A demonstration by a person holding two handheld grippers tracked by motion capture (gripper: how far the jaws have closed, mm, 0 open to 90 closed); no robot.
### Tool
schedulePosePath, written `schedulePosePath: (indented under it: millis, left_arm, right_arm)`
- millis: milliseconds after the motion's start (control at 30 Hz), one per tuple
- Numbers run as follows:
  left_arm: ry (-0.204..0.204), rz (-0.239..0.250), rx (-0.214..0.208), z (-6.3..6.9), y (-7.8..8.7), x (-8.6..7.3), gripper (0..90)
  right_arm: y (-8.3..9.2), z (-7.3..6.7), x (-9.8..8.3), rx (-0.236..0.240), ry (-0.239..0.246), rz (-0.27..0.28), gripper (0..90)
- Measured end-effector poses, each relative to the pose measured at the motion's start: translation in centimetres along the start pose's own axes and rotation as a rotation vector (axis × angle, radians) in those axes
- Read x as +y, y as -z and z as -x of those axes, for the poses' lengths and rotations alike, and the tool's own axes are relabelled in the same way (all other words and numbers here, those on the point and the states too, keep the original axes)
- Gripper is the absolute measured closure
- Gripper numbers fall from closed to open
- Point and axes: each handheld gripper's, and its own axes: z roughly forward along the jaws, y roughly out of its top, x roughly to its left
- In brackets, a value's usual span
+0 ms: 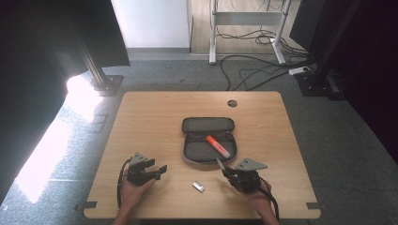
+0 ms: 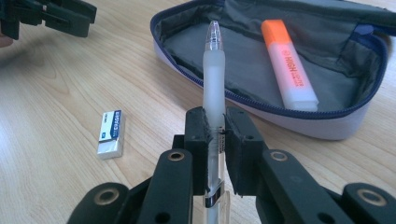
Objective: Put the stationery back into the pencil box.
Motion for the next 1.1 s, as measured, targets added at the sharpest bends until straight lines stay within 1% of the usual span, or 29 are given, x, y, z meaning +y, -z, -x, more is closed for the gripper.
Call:
schedulePosePath:
  millis: [267, 300, 333, 500, 733, 867, 900, 1100]
  left_arm:
    - [0.001, 0.0, 0.001, 0.0, 0.0, 0.0, 32.5]
    - [0.001, -0.001, 0.001, 0.0, 0.0, 0.0, 32.4]
    - [0.001, -0.001, 0.001, 0.0, 0.0, 0.0, 32.4]
    - [0.0, -0.001, 0.0, 0.0, -0.1, 0.0, 32.5]
    - [0.0, -0.003, 0.001, 0.0, -0.2, -0.1, 32.5]
    - [-0.001, -0.006, 0.0, 0.1, -0.2, -0.1, 32.5]
    - [0.0, -0.006, 0.0, 0.1, -0.2, -0.1, 32.5]
    - [-0.006, -0.015, -0.001, 0.1, -0.4, -0.1, 32.4]
  right_arm:
    - [0.7, 0.2, 0.3, -0.005, -0.006, 0.033, 78.7]
    - [1.1, 0.3, 0.4, -0.009, -0.008, 0.046, 78.7]
    - [1.1, 0.3, 0.4, -0.009, -0.008, 0.046, 78.7]
    - [2.2, 0.8, 0.9, -0.014, -0.022, 0.08, 78.7]
    - [3.4, 1.5, 1.2, -0.035, -0.04, 0.13, 78.7]
    - [3.7, 1.5, 1.4, -0.04, -0.042, 0.144, 78.7]
    - [3.6, 1.6, 1.6, -0.039, -0.037, 0.144, 78.7]
    - [3.1, 1.7, 1.8, -0.032, -0.041, 0.143, 78.7]
